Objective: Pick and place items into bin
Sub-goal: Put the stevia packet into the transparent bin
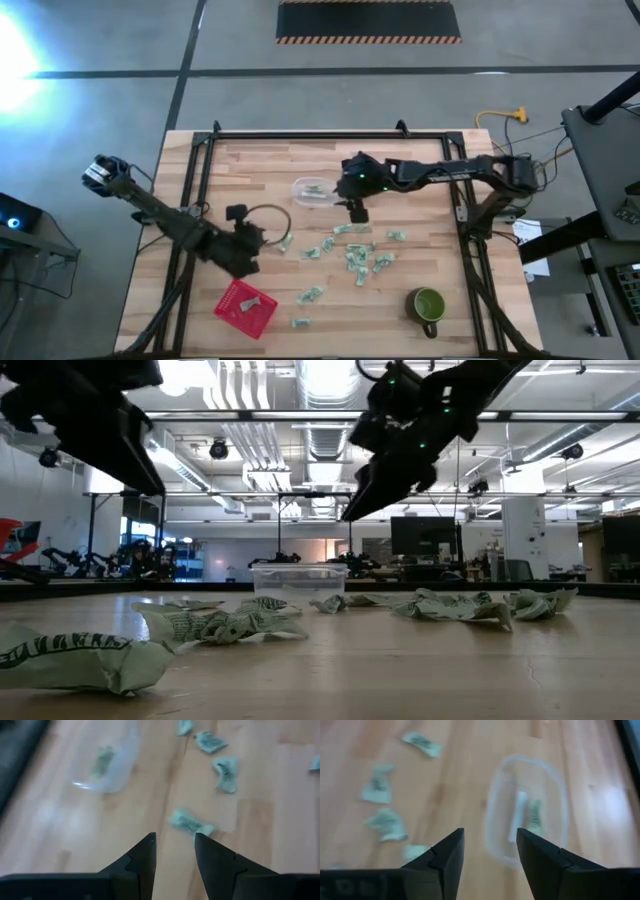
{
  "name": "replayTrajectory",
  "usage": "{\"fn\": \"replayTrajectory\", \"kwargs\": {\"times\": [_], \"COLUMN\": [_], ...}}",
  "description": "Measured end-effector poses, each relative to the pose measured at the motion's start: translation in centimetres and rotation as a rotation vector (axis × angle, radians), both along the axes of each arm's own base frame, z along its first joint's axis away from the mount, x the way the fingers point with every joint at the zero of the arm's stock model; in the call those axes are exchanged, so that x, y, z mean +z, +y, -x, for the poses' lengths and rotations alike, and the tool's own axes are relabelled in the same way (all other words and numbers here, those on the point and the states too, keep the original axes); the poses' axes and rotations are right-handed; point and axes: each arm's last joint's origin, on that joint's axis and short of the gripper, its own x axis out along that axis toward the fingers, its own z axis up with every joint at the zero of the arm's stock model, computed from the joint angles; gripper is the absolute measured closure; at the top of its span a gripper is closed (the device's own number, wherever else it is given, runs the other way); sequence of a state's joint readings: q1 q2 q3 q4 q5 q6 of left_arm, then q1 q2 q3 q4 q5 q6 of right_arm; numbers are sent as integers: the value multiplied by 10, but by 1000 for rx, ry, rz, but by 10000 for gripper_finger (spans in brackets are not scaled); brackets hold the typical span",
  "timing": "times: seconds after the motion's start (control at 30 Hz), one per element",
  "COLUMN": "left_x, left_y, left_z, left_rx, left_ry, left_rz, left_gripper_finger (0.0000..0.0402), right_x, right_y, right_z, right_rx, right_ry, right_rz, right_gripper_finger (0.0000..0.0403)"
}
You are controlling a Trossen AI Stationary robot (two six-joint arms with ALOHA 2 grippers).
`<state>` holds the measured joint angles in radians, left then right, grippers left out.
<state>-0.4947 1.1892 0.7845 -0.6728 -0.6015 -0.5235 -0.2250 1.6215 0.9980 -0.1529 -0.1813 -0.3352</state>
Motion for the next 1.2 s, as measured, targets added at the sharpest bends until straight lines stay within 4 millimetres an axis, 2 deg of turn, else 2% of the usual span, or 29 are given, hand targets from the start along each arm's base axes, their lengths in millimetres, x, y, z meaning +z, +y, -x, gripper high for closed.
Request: {"fn": "replayTrajectory", "kwargs": {"times": [0.2,0.37,0.57,0.67,0.9,1.2], "left_x": [5,4,-6,-15,-37,-26], "left_y": [21,34,36,34,32,32], "left_z": [-24,-26,-32,-39,-48,-51], "left_rx": [-168,-146,-154,-148,-152,-161], "left_ry": [-9,15,62,98,207,170], "left_rz": [158,166,142,136,107,107], "left_gripper_finger": [283,283,267,256,251,251], "right_x": [-2,-8,-5,-10,-43,-71], "right_y": [14,23,29,33,43,39], "right_z": [33,63,91,100,105,81], "right_rx": [31,26,6,-20,31,41], "right_ry": [-13,-41,-97,-92,-67,-5], "right_rz": [-39,-47,-63,-103,-85,-79], "right_gripper_finger": [232,230,232,230,233,238]}}
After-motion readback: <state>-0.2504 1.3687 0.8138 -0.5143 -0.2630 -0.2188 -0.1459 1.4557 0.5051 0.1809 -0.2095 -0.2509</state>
